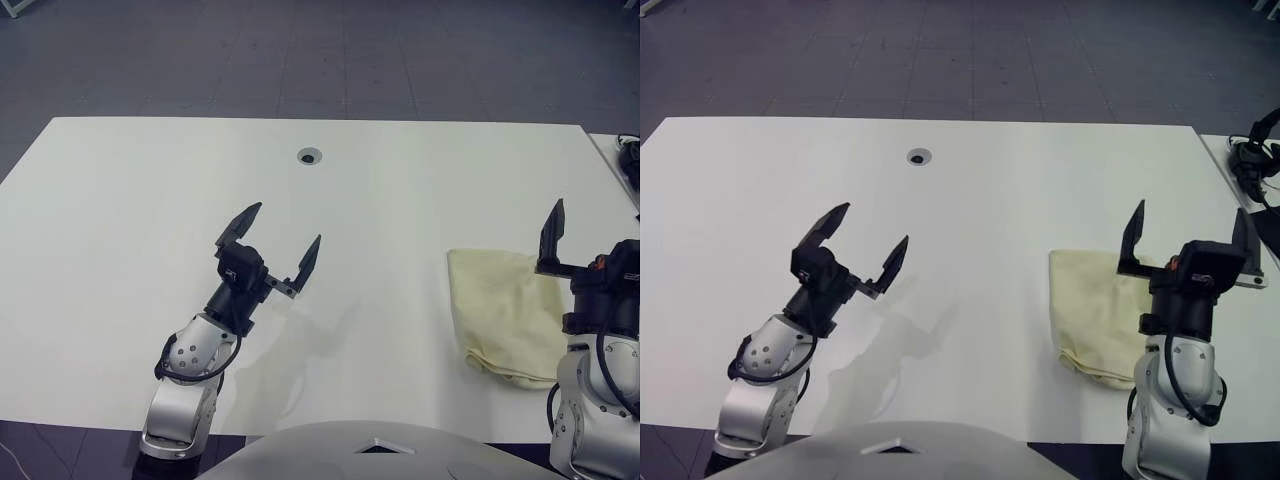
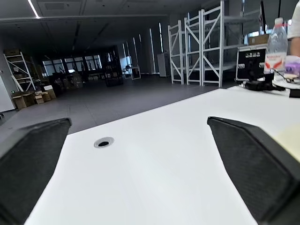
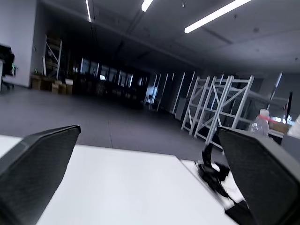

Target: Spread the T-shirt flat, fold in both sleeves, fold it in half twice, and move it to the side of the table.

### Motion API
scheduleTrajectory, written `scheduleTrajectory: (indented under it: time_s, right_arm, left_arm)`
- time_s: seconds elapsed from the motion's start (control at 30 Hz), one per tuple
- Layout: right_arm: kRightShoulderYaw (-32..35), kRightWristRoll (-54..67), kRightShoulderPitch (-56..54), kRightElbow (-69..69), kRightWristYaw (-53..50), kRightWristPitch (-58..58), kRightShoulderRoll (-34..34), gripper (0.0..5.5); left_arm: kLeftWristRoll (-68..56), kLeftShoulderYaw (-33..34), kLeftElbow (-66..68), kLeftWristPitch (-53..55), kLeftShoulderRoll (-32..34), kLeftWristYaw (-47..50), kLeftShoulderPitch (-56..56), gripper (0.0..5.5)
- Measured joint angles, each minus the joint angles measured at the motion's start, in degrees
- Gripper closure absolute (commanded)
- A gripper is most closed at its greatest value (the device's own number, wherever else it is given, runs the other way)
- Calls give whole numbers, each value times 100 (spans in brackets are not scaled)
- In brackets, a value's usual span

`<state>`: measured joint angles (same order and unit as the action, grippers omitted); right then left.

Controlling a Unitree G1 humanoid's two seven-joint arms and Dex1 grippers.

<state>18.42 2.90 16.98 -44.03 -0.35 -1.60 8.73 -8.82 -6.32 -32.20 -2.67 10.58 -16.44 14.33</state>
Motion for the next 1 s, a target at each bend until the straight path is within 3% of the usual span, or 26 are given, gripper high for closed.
scheduleTrajectory:
  time_s: [0.3, 0.4, 0.6, 1.0]
  right_arm:
    - [-1231, -499, -1053, 3184, 51, 2871, -540, 10]
    - [-1239, -550, -1222, 3859, -63, 3677, -636, 10]
    - [-1446, -458, -1193, 4795, 16, 3902, -771, 10]
    - [-1393, -502, -1210, 5185, -55, 3901, -731, 10]
  left_arm:
    - [999, 419, 1923, -1316, -630, 1242, -976, 12]
    - [1216, 595, 2397, -1862, -743, 1634, -1161, 12]
    - [1772, 472, 3163, -2679, -718, 1837, -1385, 12]
    - [1761, 532, 3597, -2861, -721, 1909, -1466, 12]
